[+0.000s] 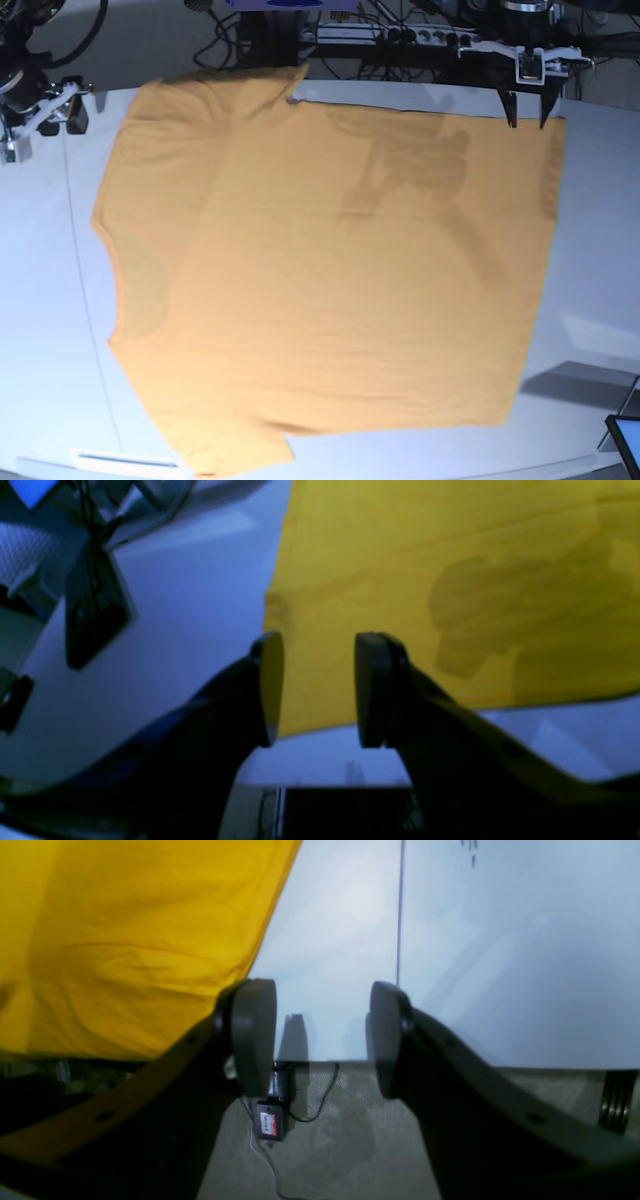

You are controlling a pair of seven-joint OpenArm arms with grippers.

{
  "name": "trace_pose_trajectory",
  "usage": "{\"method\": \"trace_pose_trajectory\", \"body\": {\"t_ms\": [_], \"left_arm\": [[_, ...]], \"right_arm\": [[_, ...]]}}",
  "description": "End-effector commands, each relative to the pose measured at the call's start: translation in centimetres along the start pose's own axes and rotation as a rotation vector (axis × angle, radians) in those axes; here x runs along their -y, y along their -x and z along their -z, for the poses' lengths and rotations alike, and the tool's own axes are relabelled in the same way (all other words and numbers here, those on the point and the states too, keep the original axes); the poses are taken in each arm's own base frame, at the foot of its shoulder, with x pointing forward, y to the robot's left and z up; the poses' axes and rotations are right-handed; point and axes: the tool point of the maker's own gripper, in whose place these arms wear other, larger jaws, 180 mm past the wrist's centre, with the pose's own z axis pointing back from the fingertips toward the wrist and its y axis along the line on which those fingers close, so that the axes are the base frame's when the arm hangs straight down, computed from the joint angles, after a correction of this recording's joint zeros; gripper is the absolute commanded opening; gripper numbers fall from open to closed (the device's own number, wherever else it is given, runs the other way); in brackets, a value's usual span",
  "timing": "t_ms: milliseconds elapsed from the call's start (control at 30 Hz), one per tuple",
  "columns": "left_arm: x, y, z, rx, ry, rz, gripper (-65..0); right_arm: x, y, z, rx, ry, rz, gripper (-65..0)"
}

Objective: Fold the T-shirt properly
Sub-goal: 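Move both grippers down toward the shoulder corners of the orange T-shirt, then grasp the shirt's shoulder corners with the left and right grippers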

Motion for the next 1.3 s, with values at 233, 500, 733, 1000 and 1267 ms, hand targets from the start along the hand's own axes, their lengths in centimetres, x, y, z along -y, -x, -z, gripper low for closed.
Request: {"method": "trace_pose_trajectory", "body": {"t_ms": [233, 500, 733, 1000, 1267], "left_arm": [[-0.4, -0.3, -0.4, 0.018, -0.007, 0.008, -41.1], [-1.9, 0.1, -0.5, 0.008, -0.041, 0.033, -41.1], [-2.5, 0.8, -0.4, -0.008, -0.059, 0.041, -41.1], [-2.5, 1.1, -0.4, -0.016, -0.059, 0.040, -41.1], [-2.5, 1.2, -0.4, -0.017, -0.059, 0.040, -41.1]], "right_arm": [[-5.3, -1.2, 2.1, 0.011, -0.158, -0.096, -35.1], [-5.2, 0.2, 3.6, -0.002, -0.195, -0.030, -35.1], [-5.2, 1.5, 4.6, -0.038, -0.220, 0.016, -35.1], [-7.2, 2.0, 5.9, -0.071, -0.290, 0.009, -35.1], [-8.5, 1.5, 6.3, -0.068, -0.323, -0.015, -35.7]]}}
